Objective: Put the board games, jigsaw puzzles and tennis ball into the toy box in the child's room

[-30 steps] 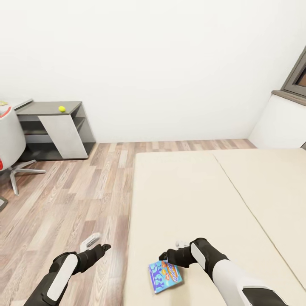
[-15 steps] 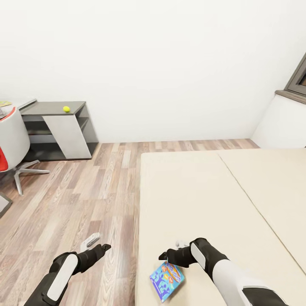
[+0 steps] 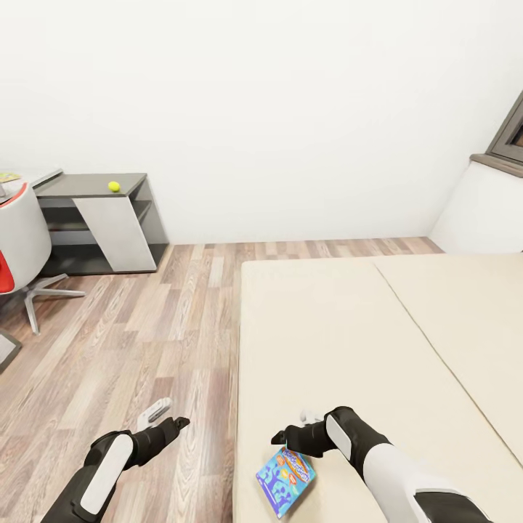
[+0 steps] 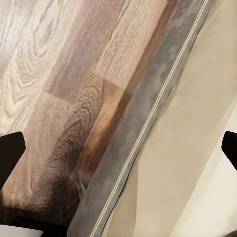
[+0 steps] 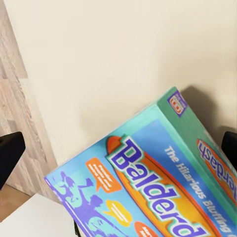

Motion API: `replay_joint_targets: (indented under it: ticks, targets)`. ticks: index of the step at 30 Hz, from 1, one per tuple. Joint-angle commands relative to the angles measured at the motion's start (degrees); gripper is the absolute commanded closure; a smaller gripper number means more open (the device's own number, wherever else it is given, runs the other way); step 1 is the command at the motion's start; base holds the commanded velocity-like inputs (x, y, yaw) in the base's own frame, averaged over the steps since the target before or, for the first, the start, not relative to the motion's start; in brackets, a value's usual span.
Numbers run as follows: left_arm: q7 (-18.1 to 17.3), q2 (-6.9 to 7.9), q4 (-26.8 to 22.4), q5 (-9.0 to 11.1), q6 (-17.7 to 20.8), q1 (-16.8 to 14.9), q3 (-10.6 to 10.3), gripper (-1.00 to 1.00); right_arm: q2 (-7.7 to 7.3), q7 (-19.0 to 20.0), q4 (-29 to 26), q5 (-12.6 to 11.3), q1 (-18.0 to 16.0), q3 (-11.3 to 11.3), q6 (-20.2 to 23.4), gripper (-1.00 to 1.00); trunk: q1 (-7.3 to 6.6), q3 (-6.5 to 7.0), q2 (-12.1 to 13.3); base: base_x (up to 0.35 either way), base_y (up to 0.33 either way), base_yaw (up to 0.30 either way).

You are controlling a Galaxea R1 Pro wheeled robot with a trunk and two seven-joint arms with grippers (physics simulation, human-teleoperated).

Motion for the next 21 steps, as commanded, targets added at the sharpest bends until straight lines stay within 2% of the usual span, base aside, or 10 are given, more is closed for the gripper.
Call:
replay_joint_targets:
  ticks: [1, 21]
  targets:
    - [0.5, 0.0, -0.1, 0.6, 0.2, 0.0, 0.0, -1.0, 0.02, -0.1, -0.1, -0.3, 0.0, -0.2, 0.4, -1.0, 0.0, -0.05, 0.0, 0.0, 0.004, 0.0]
    - [0.5, -0.01, -0.1, 0.6, 0.2, 0.0, 0.0, -1.0, -0.01, -0.1, -0.1, -0.3, 0.0, -0.3, 0.4, -1.0, 0.0, -0.05, 0.0, 0.0, 0.001, 0.0]
